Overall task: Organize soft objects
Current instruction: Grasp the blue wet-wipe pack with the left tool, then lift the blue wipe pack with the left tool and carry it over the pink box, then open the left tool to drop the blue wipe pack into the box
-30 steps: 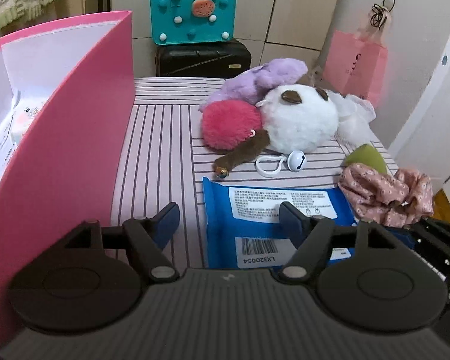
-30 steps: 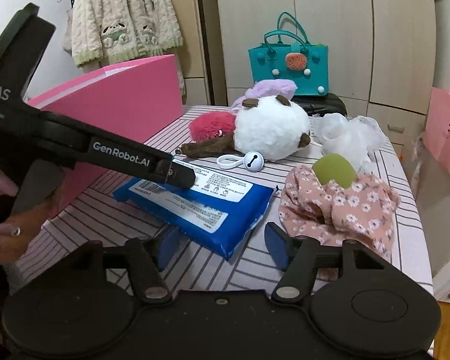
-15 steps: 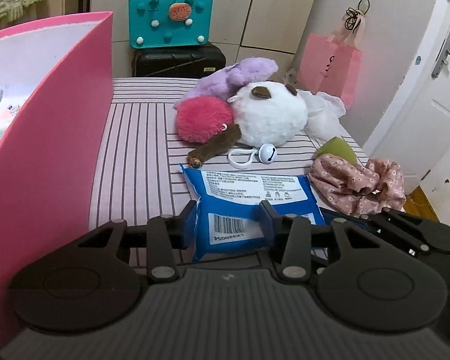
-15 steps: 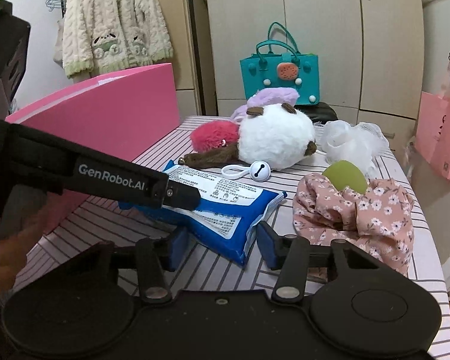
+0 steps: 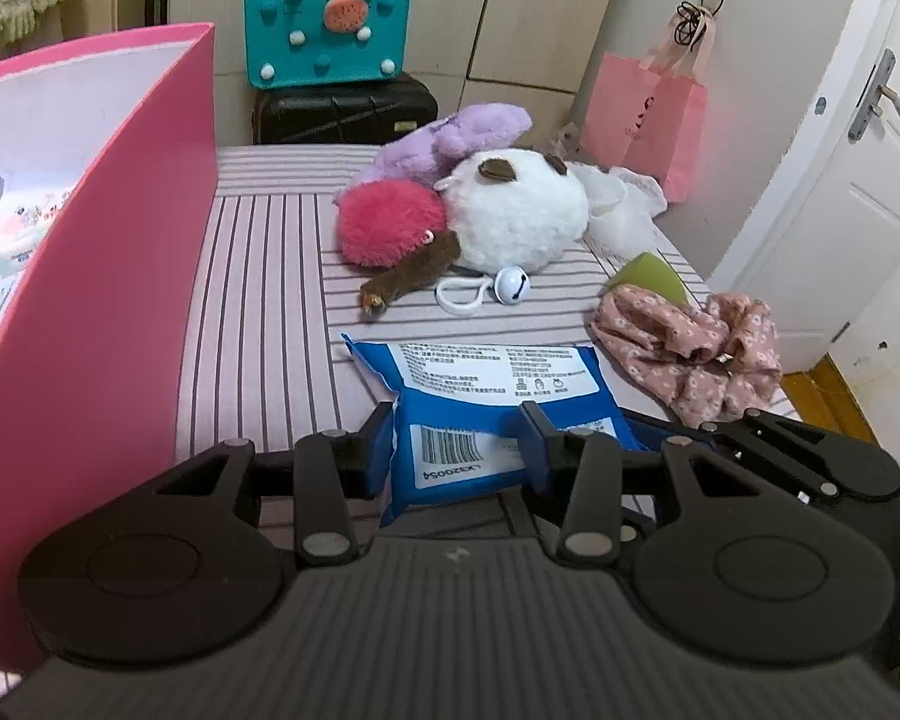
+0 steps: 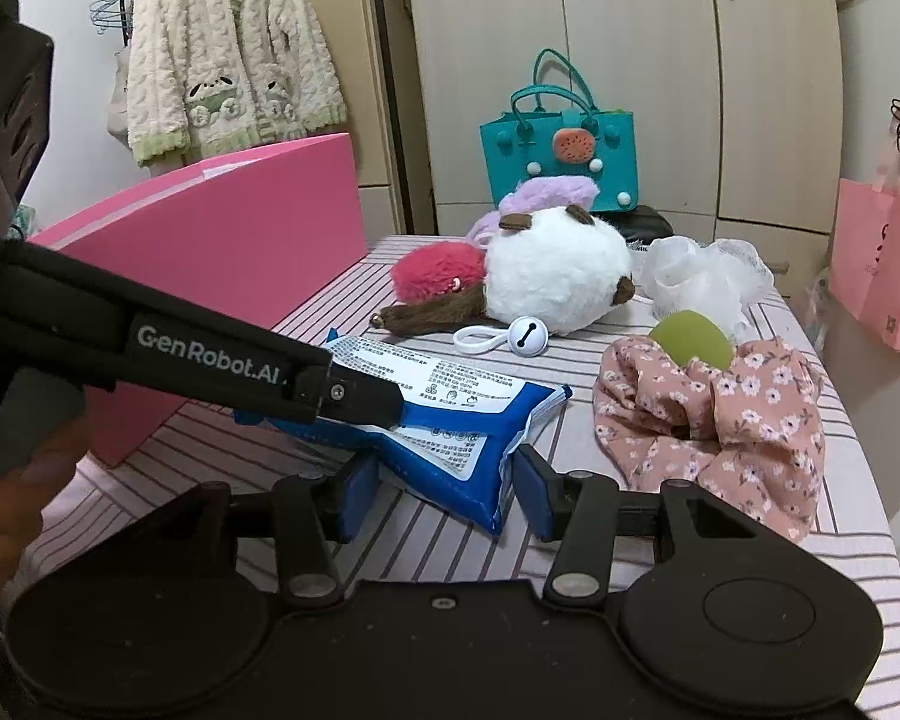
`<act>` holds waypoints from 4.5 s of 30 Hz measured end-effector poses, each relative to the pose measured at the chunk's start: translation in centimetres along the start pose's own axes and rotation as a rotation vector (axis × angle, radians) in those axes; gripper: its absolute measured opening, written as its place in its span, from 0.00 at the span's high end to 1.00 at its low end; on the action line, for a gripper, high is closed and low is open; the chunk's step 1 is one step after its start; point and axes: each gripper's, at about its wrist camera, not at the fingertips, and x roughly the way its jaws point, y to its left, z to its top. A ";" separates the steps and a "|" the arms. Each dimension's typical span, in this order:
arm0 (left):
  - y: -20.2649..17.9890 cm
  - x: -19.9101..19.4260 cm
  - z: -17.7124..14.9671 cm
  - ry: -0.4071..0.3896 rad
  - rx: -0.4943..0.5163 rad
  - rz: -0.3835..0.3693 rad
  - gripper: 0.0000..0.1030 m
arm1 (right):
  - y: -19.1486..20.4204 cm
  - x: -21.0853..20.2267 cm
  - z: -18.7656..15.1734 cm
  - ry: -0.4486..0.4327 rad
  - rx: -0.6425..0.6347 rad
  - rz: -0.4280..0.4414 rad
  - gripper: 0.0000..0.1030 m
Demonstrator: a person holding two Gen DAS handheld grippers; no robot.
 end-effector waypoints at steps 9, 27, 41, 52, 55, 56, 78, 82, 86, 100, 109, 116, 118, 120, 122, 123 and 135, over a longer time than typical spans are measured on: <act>-0.4 -2.2 -0.1 0.065 0.066 -0.049 0.60 | 0.0 -2.0 -0.3 0.029 0.031 0.050 0.47; -0.3 -7.6 -1.5 0.122 0.079 -0.094 0.60 | 3.1 -6.5 0.2 0.083 -0.081 0.072 0.47; 0.4 -15.0 -2.6 0.135 0.125 -0.068 0.60 | 7.5 -10.4 2.7 0.146 -0.172 0.160 0.47; 2.5 -19.2 -2.3 0.190 0.096 -0.047 0.60 | 11.6 -11.7 5.0 0.204 -0.253 0.229 0.47; 3.2 -20.4 -2.1 0.172 0.085 -0.043 0.60 | 12.5 -11.9 5.7 0.198 -0.272 0.253 0.47; 3.5 -20.9 -2.0 0.160 0.081 -0.041 0.60 | 12.7 -11.9 6.0 0.194 -0.277 0.260 0.47; 11.8 -20.0 5.1 -0.081 -0.029 0.056 0.58 | 15.8 -4.6 14.4 0.034 -0.332 0.288 0.47; 14.4 -17.8 7.0 -0.039 -0.096 0.074 0.58 | 15.7 -1.4 16.2 0.079 -0.339 0.319 0.47; 17.1 -14.9 8.3 0.019 -0.173 0.090 0.58 | 16.3 2.5 18.0 0.151 -0.374 0.329 0.47; 20.6 -8.9 9.6 0.304 -0.258 0.160 0.58 | 16.5 11.4 17.9 0.409 -0.406 0.470 0.48; 19.2 -7.9 9.9 0.367 -0.172 0.167 0.54 | 17.1 11.2 18.1 0.447 -0.511 0.420 0.50; 18.5 -7.2 10.4 0.323 -0.125 0.176 0.52 | 16.5 12.8 18.7 0.430 -0.527 0.350 0.50; 18.3 -7.5 10.6 0.293 -0.107 0.191 0.51 | 16.2 13.0 19.0 0.424 -0.518 0.342 0.53; 18.3 -8.0 10.7 0.266 -0.097 0.201 0.51 | 16.0 12.9 18.9 0.405 -0.526 0.323 0.53; 18.2 -8.6 10.8 0.241 -0.081 0.204 0.51 | 15.8 12.4 18.6 0.375 -0.540 0.310 0.53; 18.2 -8.9 10.8 0.231 -0.076 0.205 0.50 | 15.6 12.1 18.6 0.364 -0.536 0.316 0.53; 15.7 -12.8 10.0 0.176 0.002 0.201 0.47 | 13.5 7.2 19.2 0.283 -0.400 0.375 0.53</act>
